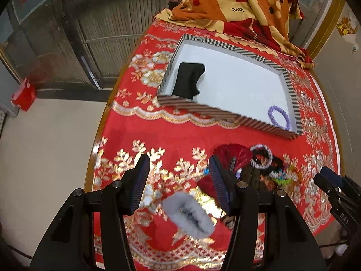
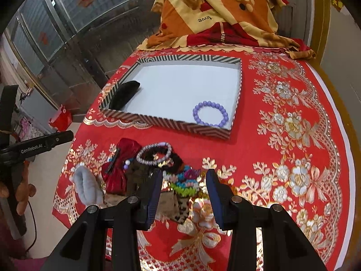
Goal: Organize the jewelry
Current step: 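Grasp the white fluffy scrunchie with the left gripper and lift it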
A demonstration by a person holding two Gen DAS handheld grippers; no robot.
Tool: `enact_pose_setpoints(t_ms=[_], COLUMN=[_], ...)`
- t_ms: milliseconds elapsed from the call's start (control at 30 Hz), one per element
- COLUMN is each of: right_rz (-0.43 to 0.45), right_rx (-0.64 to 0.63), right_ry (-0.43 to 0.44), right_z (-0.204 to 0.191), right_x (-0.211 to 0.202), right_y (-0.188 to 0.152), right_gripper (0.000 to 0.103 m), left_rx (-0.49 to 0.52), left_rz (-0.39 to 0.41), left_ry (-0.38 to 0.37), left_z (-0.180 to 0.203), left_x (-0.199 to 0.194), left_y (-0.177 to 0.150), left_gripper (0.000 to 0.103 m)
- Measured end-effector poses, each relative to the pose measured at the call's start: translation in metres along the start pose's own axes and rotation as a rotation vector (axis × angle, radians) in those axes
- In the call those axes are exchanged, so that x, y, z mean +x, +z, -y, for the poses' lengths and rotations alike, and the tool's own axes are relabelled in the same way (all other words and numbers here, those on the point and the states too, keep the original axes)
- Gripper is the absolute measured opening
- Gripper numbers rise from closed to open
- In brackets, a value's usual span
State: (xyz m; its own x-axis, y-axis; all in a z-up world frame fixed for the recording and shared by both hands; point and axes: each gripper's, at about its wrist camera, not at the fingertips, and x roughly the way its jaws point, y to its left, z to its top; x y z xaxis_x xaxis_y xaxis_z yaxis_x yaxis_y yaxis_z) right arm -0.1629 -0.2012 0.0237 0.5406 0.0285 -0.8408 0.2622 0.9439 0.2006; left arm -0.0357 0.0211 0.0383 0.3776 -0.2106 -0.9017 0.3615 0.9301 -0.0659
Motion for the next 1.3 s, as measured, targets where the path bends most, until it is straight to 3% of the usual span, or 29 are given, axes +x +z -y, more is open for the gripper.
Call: enact_pose_setpoints(t_ms=[300,500,800,1033,1300], right_rz=[-0.068,-0.116,-0.153,-0.177,-0.197], right_rx=[0.006,-0.067,-0.260,-0.222,-0.217], right_ry=[0.053,0.074,0.086,0.125,0.103], right_z=[-0.005,-0.026,-0.057,-0.060,-0.062], right_x=[0.010,0.027,0.051,0.063,0.082], right_y=[-0.026,-0.039,-0.029,-0.017,-0.009], right_gripper=[0.038,0.038,0.040,0.041,0.041], left_rx=[-0.061,-0.137,-0.200,-0.222,-0.218], left_rz=[-0.100,-0.181,-0.231,-0.263,-0.262], left_ry=[-0.084,-0.151,-0.170,-0.173,-0.142], left_z=[-0.017,-0.027,-0.036,-0.035,-0.028], left_x=[0.007,0.020,0.031,0.038,0.042], left_y=[-0.030,-0.044,-0.052,-0.057,-0.055], left_gripper=[0.054,0.057,0.057,0.057,0.058])
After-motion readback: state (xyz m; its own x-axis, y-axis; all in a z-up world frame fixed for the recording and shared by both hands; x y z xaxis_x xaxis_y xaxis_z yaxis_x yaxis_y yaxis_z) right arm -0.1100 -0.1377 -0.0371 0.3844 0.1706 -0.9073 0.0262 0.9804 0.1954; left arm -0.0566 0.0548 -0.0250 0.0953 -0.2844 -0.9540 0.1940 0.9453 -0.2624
